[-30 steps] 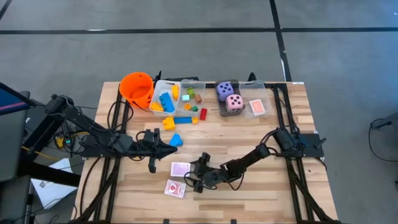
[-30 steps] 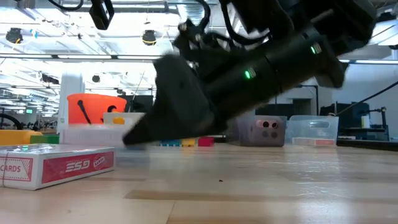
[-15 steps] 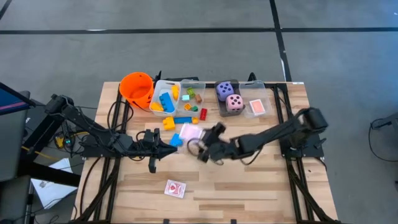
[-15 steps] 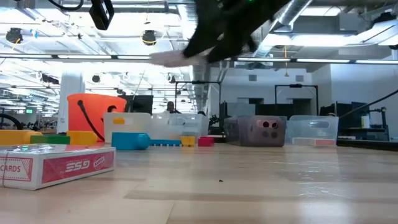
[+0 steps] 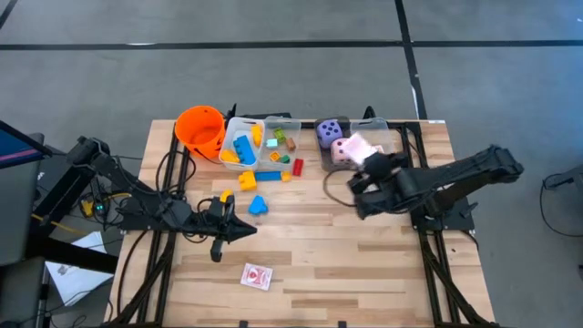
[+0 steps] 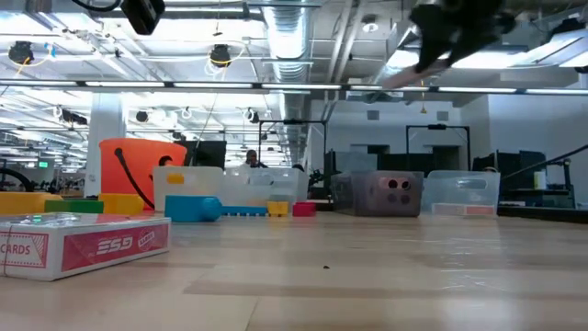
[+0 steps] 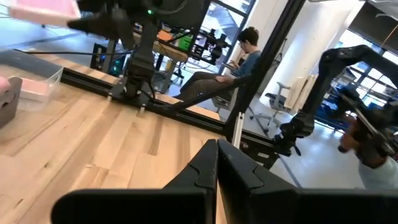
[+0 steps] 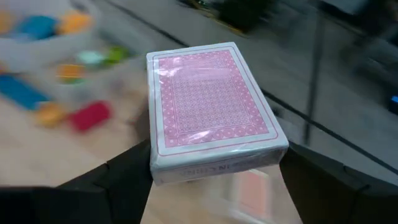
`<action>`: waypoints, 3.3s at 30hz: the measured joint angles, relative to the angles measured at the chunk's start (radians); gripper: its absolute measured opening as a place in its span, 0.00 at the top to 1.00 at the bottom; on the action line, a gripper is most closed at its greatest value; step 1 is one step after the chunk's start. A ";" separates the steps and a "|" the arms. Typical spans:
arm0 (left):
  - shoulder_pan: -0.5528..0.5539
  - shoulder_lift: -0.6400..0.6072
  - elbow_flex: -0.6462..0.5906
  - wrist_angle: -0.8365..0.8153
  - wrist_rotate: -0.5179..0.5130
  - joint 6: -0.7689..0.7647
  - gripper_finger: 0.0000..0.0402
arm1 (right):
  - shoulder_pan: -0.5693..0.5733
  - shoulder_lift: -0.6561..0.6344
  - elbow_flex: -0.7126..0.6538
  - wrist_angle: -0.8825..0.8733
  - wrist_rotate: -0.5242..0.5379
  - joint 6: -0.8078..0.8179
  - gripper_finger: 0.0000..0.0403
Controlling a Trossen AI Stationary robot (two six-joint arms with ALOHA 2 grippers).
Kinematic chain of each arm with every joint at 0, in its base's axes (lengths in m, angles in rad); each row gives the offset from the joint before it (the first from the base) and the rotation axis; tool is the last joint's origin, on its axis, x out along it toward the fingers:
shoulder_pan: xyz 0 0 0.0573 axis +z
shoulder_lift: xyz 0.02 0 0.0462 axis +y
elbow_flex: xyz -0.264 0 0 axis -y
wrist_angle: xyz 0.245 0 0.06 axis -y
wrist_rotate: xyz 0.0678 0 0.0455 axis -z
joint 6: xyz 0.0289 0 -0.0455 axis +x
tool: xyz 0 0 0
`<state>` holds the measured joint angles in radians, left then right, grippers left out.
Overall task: Pick & Place Toys
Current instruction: Put the pink deck of cards into the right transparent bin, then put the red deck of cards into the right transparent bin
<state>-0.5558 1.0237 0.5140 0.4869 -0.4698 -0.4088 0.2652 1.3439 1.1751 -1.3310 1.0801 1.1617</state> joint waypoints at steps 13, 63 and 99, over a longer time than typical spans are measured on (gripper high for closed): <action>-0.002 0.000 0.001 0.041 0.000 0.000 1.00 | -0.181 -0.220 -0.246 -0.093 0.092 0.332 0.22; -0.013 -0.002 0.001 0.052 0.008 0.008 1.00 | -0.122 -0.067 -0.463 0.991 -0.591 -0.385 0.03; -0.009 0.060 0.000 0.062 0.008 0.031 1.00 | 0.355 0.806 0.091 1.787 -0.308 -0.806 0.03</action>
<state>-0.5648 1.0832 0.5140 0.5484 -0.4618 -0.3779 0.6201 2.1494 1.2662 0.4560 0.7724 0.3561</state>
